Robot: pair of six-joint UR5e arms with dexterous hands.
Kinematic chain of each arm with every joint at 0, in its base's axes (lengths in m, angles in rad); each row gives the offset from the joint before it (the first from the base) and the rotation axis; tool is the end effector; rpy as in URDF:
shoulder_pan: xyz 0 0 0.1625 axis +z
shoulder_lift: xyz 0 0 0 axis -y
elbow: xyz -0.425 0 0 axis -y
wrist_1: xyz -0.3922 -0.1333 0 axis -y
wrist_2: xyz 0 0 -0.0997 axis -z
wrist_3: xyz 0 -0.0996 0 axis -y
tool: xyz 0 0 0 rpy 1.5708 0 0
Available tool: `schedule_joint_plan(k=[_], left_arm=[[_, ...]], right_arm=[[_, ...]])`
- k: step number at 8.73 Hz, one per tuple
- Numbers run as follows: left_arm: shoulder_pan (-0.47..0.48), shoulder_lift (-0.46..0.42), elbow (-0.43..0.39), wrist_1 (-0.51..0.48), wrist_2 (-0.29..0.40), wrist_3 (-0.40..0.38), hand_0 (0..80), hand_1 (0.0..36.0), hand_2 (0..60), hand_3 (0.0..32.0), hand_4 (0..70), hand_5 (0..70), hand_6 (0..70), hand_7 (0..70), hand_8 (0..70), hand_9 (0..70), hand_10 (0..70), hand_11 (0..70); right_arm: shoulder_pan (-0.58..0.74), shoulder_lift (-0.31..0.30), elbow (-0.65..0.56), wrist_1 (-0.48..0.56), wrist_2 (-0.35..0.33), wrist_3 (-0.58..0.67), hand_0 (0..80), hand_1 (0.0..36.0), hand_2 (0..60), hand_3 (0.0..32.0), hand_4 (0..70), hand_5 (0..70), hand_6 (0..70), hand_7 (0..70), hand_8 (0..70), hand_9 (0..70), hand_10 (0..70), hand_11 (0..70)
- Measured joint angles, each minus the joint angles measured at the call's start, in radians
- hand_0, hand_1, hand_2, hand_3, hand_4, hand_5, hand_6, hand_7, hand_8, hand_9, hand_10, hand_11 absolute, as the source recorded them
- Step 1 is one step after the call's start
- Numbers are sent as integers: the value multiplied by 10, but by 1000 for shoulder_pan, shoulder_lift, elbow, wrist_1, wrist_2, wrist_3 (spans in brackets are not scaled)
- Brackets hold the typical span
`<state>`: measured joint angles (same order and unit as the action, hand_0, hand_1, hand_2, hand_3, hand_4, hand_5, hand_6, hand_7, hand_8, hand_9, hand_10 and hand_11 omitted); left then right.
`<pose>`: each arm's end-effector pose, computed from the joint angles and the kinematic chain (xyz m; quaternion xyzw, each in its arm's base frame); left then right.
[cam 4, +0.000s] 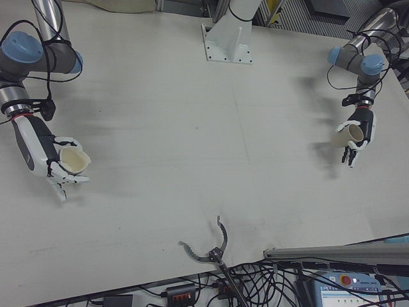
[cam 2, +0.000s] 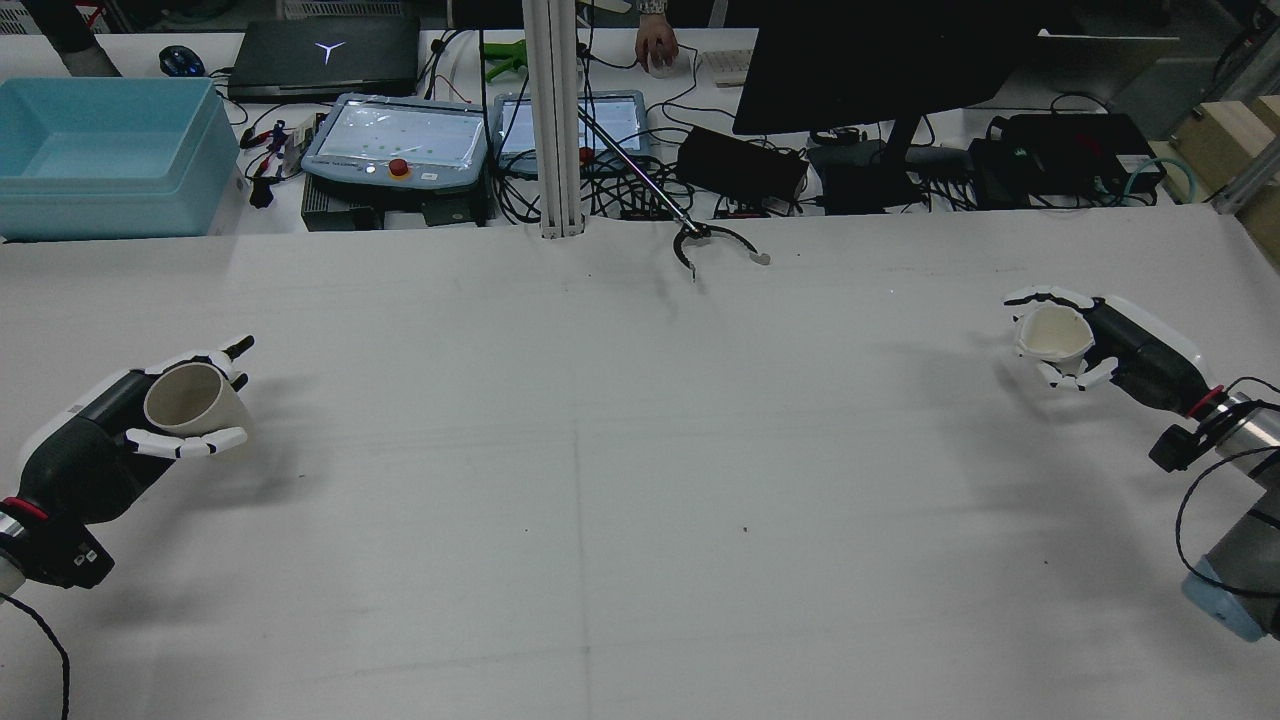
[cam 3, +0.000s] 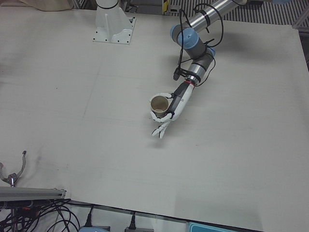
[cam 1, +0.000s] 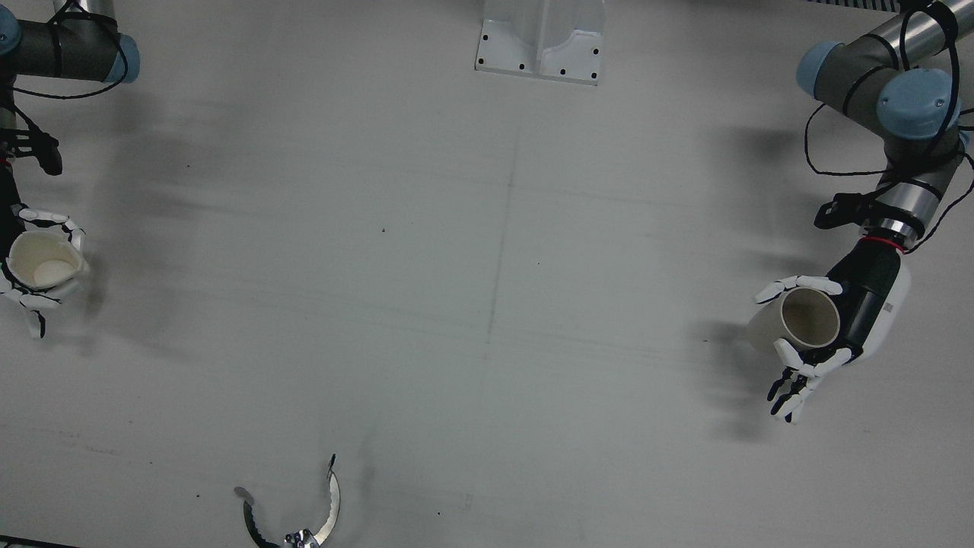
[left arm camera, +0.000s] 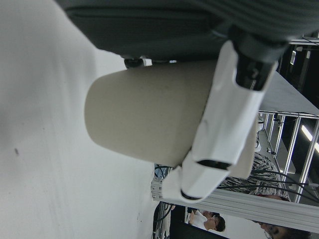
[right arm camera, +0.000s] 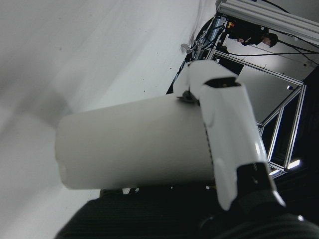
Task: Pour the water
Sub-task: 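Lift both cups and bring them toward the table center, then tilt the right hand's cup over the left hand's cup to pour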
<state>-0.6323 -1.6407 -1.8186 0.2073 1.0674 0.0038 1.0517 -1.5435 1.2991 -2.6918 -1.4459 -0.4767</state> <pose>0.2961 -0.4418 0.5534 -0.1768 0.7190 -0.6598 0.1279 -0.1261 -0.5144 0.7597 0.0230 -0.7750 0.5763 0.2582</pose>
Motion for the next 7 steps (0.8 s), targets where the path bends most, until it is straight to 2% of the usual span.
schedule_joint_plan(k=[2,4,5,6,7], left_arm=[[18,-22,-4,18,2,2,800,360,600,0,351,700,117,103,16,6,36,97],[63,-125,4,101,3,10,800,360,600,0,353,700,121,103,19,6,41,103],[99,-187,9,159,3,13,800,360,600,0,356,700,122,103,20,6,41,104],[139,-257,16,225,2,19,800,360,600,0,351,700,123,102,20,6,41,105],[167,-317,26,266,2,35,800,360,600,0,358,700,126,105,21,7,38,100]], right_arm=[[-3,-5,140,-114,3,-8,800,360,600,0,97,271,596,700,546,700,132,241],[2,23,332,-293,20,-11,800,360,600,0,209,278,663,700,571,700,113,212],[11,74,421,-405,39,-13,800,360,600,0,261,282,693,700,566,700,101,195],[27,151,512,-533,55,-29,800,360,600,0,315,281,700,700,563,700,94,183],[40,228,602,-652,63,-73,800,360,600,0,470,276,700,700,554,700,62,135]])
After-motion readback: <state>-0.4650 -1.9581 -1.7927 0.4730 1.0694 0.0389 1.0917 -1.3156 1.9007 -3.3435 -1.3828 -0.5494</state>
